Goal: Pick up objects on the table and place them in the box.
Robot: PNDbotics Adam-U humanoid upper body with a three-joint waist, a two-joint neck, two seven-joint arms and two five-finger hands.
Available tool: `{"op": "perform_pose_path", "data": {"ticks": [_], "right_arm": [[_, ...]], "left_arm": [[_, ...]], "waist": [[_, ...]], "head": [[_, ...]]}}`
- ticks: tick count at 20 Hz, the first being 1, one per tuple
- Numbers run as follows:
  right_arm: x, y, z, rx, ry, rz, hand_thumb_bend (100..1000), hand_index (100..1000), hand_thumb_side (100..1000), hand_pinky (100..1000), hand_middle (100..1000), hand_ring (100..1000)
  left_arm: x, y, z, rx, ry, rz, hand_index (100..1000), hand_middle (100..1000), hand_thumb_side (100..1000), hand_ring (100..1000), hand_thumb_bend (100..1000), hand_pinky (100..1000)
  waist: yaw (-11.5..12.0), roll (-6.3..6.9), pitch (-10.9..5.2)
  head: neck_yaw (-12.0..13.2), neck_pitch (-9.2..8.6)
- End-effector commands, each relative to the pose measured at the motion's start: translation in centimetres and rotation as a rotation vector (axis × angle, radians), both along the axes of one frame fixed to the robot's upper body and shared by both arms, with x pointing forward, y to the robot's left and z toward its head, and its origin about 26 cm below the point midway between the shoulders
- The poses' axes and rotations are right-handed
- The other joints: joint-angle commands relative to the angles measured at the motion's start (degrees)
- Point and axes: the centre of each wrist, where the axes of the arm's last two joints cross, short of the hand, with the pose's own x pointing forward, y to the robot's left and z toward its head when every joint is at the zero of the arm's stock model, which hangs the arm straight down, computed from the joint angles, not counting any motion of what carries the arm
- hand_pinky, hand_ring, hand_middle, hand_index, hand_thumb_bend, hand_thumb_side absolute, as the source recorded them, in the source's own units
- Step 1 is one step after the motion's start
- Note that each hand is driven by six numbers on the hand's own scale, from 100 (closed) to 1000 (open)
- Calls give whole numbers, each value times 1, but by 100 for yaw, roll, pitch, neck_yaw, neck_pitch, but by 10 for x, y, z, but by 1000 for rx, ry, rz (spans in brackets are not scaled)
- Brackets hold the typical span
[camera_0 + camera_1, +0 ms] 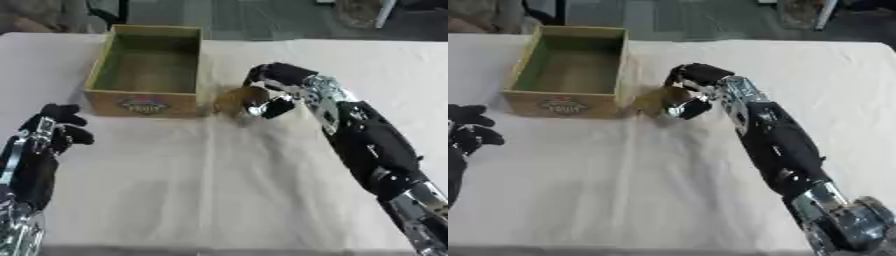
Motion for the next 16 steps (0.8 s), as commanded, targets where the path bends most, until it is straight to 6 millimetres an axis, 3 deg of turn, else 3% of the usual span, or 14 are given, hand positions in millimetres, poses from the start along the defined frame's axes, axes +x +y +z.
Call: {"op": "perform_pose_path", "data": {"ticks": [1,11,16], "right_arm": [[4,-1,14,-13,-39,-1,153,795,554,783,747,787],[4,2,16,-53,-86,3,132,751,563,771,678,729],[4,4,21,-87,-152,16,135,682,584,759,598,681]], "left_arm": [[-1,0,6,4,-20,-9,707,535,726,512,100,576],[-1,-1,5,5,-17,-14,706,535,728,512,100,576],[-1,-1,5,6,-15,-17,706,535,729,512,100,576]], "waist": [[1,12,-88],[17,-2,-84],[20,-7,-82]], "head": [[8,21],[15,27],[18,25]]}}
